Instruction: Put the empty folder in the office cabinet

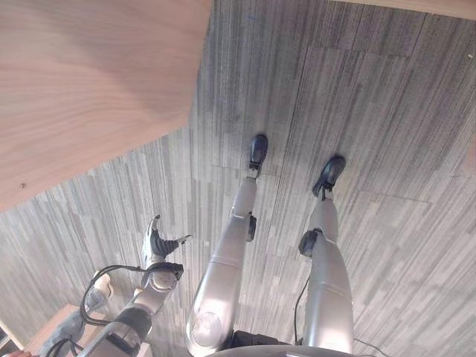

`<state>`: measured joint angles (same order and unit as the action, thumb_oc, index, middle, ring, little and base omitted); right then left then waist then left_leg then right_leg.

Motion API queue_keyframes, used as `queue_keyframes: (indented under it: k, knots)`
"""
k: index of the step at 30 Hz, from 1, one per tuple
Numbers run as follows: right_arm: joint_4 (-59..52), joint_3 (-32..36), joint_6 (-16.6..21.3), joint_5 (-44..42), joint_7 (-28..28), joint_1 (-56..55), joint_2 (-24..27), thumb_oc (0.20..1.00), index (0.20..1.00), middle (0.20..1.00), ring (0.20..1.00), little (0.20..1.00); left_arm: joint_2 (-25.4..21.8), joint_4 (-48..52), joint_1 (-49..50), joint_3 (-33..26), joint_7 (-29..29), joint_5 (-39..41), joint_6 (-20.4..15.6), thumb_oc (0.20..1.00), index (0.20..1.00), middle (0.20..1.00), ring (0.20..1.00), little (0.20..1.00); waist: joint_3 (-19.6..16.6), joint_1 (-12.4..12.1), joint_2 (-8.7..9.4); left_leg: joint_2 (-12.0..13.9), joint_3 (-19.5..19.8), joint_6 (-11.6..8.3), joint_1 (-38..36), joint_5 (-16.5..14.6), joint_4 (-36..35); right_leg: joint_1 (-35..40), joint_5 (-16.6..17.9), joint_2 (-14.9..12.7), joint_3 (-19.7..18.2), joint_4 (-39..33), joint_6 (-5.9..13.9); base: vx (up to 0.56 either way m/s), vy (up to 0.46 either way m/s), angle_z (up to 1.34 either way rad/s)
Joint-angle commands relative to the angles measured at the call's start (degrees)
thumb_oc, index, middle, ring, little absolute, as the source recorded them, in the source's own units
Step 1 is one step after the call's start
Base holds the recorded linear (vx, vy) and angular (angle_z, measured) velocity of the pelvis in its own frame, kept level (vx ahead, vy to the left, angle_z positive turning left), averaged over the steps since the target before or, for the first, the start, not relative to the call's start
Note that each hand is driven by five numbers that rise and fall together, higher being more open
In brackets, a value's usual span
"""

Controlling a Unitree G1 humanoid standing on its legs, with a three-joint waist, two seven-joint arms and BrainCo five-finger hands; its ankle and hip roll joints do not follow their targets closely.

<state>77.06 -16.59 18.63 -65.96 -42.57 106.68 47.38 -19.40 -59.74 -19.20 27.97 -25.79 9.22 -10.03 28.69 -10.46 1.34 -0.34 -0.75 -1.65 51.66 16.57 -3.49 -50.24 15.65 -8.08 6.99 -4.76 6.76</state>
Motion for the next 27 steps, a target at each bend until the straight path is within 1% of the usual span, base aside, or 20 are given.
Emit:
queue_keyframes:
  k: [1,2,3,4,5,6,7,8,9,10,11,12,14,15,16,18,24,25,26,27]
  knots:
    - [-1.9,-3.6,2.1,2.7,-0.9,-1.3,-0.2,0.2,0.2,0.2,0.2,0.2,-2.0,-1.2,0.9,-1.2,-1.8,1.6,0.5,1.0,1.0,1.0,1.0,1.0,-4.8,-2.5,2.17,1.4,3.5,-4.51,-2.4,-9.8,0.1,8.2,-12.5,-2.3,-0.8,-0.2,6.24,-0.05,0.045,-0.2]
    - [-1.7,-3.9,1.9,2.7,-0.7,-1.0,-0.3,0.2,0.2,0.2,0.2,0.2,-1.8,-1.5,0.9,-0.9,-1.5,1.9,0.4,1.0,1.0,1.0,1.0,1.0,-4.6,-2.7,2.37,0.3,3.8,-4.05,-1.2,-10.8,2.7,8.7,-12.8,-2.9,-0.8,-0.2,6.4,-0.07,0.065,-0.13]
    - [-1.6,-3.8,1.3,2.2,-0.2,-0.9,0.2,0.2,0.2,0.2,0.2,0.2,-1.7,-1.8,0.5,-0.7,-1.2,1.7,0.7,1.0,1.0,1.0,1.0,1.0,-4.4,-2.8,2.47,-1.3,4.1,-3.14,0.9,-13.5,7.5,9.6,-13.2,-4.0,-0.6,-0.2,6.72,-0.07,0.052,-0.02]
    - [-1.6,-3.5,1.0,2.3,0.1,-1.1,0.1,0.2,0.2,0.2,0.2,0.2,-2.0,-2.5,0.1,-0.8,-1.2,1.5,0.8,1.0,1.0,1.0,1.0,1.0,-4.5,-3.1,2.3,-2.2,3.8,-2.62,1.7,-14.4,9.4,10.5,-13.2,-5.3,-0.1,0.1,7.13,-0.04,0.053,0.04]
    - [-1.7,-3.4,1.0,2.4,0.1,-1.2,0.2,0.2,0.2,0.2,0.2,0.2,-2.0,-2.6,0.0,-0.8,-1.2,1.5,0.8,1.0,1.0,1.0,1.0,1.0,-4.4,-3.1,2.32,-2.4,3.8,-2.49,2.0,-14.8,10.1,10.6,-13.3,-5.4,0.0,0.0,7.26,-0.04,0.113,0.06]
    - [-2.3,-2.4,1.6,1.6,0.8,-1.7,-0.7,0.2,0.2,0.2,0.2,0.2,-2.5,-3.0,-0.9,-0.7,-1.6,1.4,1.1,1.0,1.0,1.0,1.0,1.0,-4.2,-3.4,1.42,-3.3,4.1,-1.24,3.7,-16.3,13.6,8.0,-12.3,-8.3,-0.5,6.3,7.75,0.07,0.109,0.09]
    - [-2.8,-2.4,1.6,1.9,0.7,-2.0,-0.8,0.2,0.2,0.2,0.2,0.2,-3.0,-3.2,-1.6,-0.7,-1.9,1.2,1.1,1.0,1.0,1.0,1.0,1.0,-5.0,-3.6,1.69,-3.1,4.4,-1.65,3.6,-18.8,15.0,8.2,-14.0,-9.3,-0.2,8.2,7.31,0.06,0.141,0.11]
    - [-2.6,-2.1,1.3,2.3,0.7,-2.3,-1.2,0.2,0.2,0.2,0.2,0.2,-3.3,-3.7,-2.0,-0.8,-2.0,1.5,1.1,1.0,1.0,1.0,1.0,1.0,-4.6,-4.2,1.77,-2.8,3.7,-2.08,3.6,-19.3,16.2,8.0,-13.4,-10.3,1.6,9.1,6.83,0.12,0.062,0.0]
    - [-2.2,-1.4,1.5,2.7,0.4,-2.9,-2.0,0.2,0.2,0.2,0.2,0.2,-4.2,-4.2,-2.3,-1.5,-2.0,2.4,1.0,1.0,1.0,1.0,1.0,1.0,-3.2,-4.7,2.62,-2.0,2.6,-2.72,3.2,-20.2,18.7,7.2,-11.9,-10.6,5.3,7.6,6.8,0.05,0.029,-0.04]
    - [-2.2,-1.1,1.6,2.7,0.3,-3.0,-2.2,0.2,0.2,0.2,0.2,0.2,-4.5,-4.3,-2.3,-1.6,-1.9,2.5,0.9,1.0,1.0,1.0,1.0,1.0,-3.1,-4.8,2.68,-1.6,2.8,-2.93,3.0,-21.2,19.4,8.1,-12.0,-10.1,5.5,6.8,6.79,0.12,-0.089,-0.06]
    - [-2.1,-0.5,1.9,2.5,0.2,-3.5,-2.6,0.2,0.2,0.2,0.2,0.2,-4.8,-4.3,-2.4,-1.5,-1.9,2.6,0.8,1.0,1.0,1.0,1.0,1.0,-2.1,-4.8,2.8,-1.5,3.2,-2.91,2.2,-22.0,19.4,7.8,-10.3,-8.5,6.4,4.8,6.71,0.19,-0.128,0.07]
    - [-2.0,-0.4,1.9,2.3,0.2,-3.6,-2.5,0.2,0.2,0.2,0.2,0.2,-4.7,-4.1,-2.6,-1.4,-1.8,2.7,0.7,1.0,1.0,1.0,1.0,1.0,-1.8,-4.1,2.74,-1.7,3.8,-2.4,0.9,-22.6,19.0,5.9,-8.9,-7.4,5.8,3.9,7.06,0.31,-0.114,0.1]
    - [-2.0,-0.3,2.0,1.9,0.4,-3.8,-2.2,0.2,0.2,0.2,0.2,0.2,-4.2,-4.0,-2.4,-1.4,-1.5,2.6,0.8,1.0,1.0,1.0,1.0,1.0,-1.2,-3.2,2.53,-2.1,3.8,-1.9,-0.5,-22.0,18.8,3.2,-6.5,-6.9,5.7,3.2,7.3,0.22,-0.002,0.15]
    - [-1.9,-0.4,1.7,1.7,0.7,-4.0,-1.3,0.2,0.2,0.2,0.2,0.2,-3.6,-3.9,-2.4,-1.6,-1.2,2.5,0.8,1.0,1.0,1.0,1.0,1.0,-1.4,-2.8,1.94,-1.7,4.6,-1.79,-3.5,-23.9,19.2,1.0,-6.3,-5.9,4.7,2.0,7.97,0.13,0.015,0.19]
    - [-1.8,-0.2,1.9,0.7,0.9,-4.5,-0.1,0.2,0.2,0.2,0.2,0.2,-3.2,-3.8,-2.1,-1.6,-0.6,2.5,0.9,1.0,1.0,1.0,1.0,1.0,-0.8,-2.5,1.57,-2.0,4.5,-1.89,-5.1,-24.9,21.3,-0.1,-5.5,-5.9,5.8,1.3,7.58,0.27,-0.074,0.2]
    - [-1.1,1.1,2.0,-0.9,1.5,-6.6,4.6,0.2,0.2,0.2,0.2,0.2,-2.8,-4.1,-1.4,-1.5,0.2,2.2,0.9,1.0,1.0,1.0,1.0,1.0,0.7,-2.4,-0.23,-3.0,6.8,-2.34,-9.2,-28.7,26.5,-1.2,-4.4,-7.2,6.8,2.5,7.21,0.25,-0.227,0.26]
    - [-1.3,1.3,2.2,-1.4,1.7,-7.4,5.7,0.2,0.2,0.2,0.2,0.2,-3.0,-3.9,-1.2,-0.7,0.4,1.7,1.1,1.0,1.0,1.0,1.0,1.0,1.1,-2.2,-0.71,-3.9,8.3,-2.8,-10.2,-29.3,27.6,0.2,-4.7,-7.6,7.0,3.0,7.03,0.09,-0.123,0.76]
    - [-0.5,0.9,1.5,-1.1,1.7,-7.6,6.3,0.2,0.2,0.2,0.2,0.2,-3.2,-2.9,-1.1,-0.7,0.3,1.7,0.5,1.0,1.0,1.0,1.0,1.0,0.4,-2.4,-0.14,-1.8,8.9,-3.51,-10.6,-29.6,25.3,2.5,-4.5,-7.0,7.6,3.8,6.66,0.23,-0.403,0.04]
    - [0.0,-0.4,0.6,-0.8,1.8,-6.9,6.9,0.2,0.2,0.2,0.2,0.2,-3.0,-1.2,0.0,-0.4,0.3,1.4,0.3,1.0,1.0,1.0,1.0,1.0,-0.3,-2.3,-0.06,-0.7,9.3,-4.5,-11.6,-27.0,20.7,3.0,-4.1,-6.4,9.9,3.5,5.45,0.29,-0.411,-0.35]
    - [0.1,-0.5,0.5,-0.8,1.8,-6.8,6.9,0.2,0.2,0.2,0.2,0.2,-3.0,-1.2,0.0,-0.5,0.3,1.4,0.4,1.0,1.0,1.0,1.0,1.0,-0.8,-2.4,-0.31,-0.2,9.7,-4.54,-12.2,-27.6,20.0,3.5,-5.1,-5.8,9.2,3.1,5.97,0.09,-0.199,-0.04]
